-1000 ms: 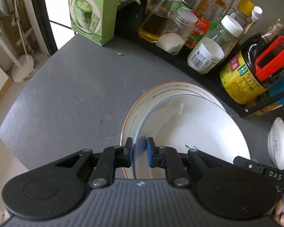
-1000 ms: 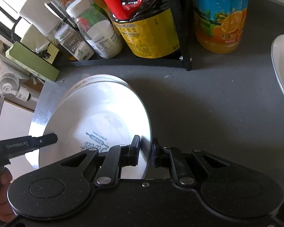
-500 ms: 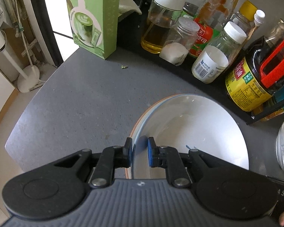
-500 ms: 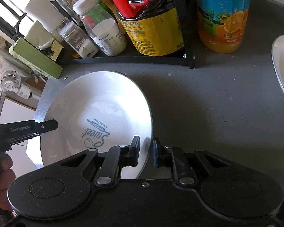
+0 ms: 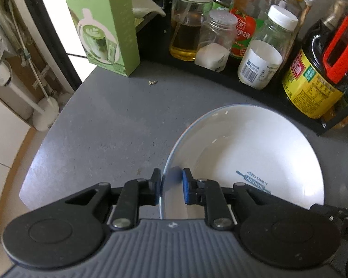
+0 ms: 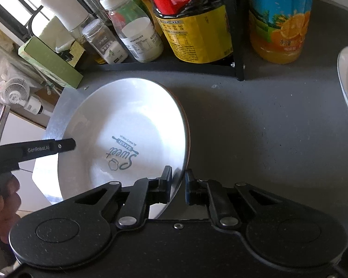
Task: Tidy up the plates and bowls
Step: 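Lift the 'Sweet' plate with the right gripper over the flower-pattern plate, then lower the 'Sweet' plate onto the flower plate and open the right gripper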
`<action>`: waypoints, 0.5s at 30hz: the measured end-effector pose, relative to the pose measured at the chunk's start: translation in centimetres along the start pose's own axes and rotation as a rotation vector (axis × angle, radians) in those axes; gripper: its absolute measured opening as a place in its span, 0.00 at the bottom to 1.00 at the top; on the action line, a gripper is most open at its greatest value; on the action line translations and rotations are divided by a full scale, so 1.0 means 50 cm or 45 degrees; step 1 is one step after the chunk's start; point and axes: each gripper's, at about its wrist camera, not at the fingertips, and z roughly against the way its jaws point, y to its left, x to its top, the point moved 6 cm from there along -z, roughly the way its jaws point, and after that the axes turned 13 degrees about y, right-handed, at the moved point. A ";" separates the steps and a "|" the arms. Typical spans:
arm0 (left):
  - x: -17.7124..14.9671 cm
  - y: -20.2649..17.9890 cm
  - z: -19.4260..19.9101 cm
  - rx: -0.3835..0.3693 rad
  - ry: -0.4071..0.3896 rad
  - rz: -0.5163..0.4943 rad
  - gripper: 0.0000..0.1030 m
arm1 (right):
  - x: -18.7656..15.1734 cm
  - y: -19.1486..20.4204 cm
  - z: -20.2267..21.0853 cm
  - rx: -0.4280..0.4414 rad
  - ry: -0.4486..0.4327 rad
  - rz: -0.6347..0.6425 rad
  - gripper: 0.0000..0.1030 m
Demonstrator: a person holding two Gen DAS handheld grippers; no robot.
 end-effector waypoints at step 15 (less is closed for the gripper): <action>0.007 -0.015 0.053 0.120 -0.046 -0.042 0.23 | -0.006 -0.012 0.003 0.045 0.002 -0.059 0.14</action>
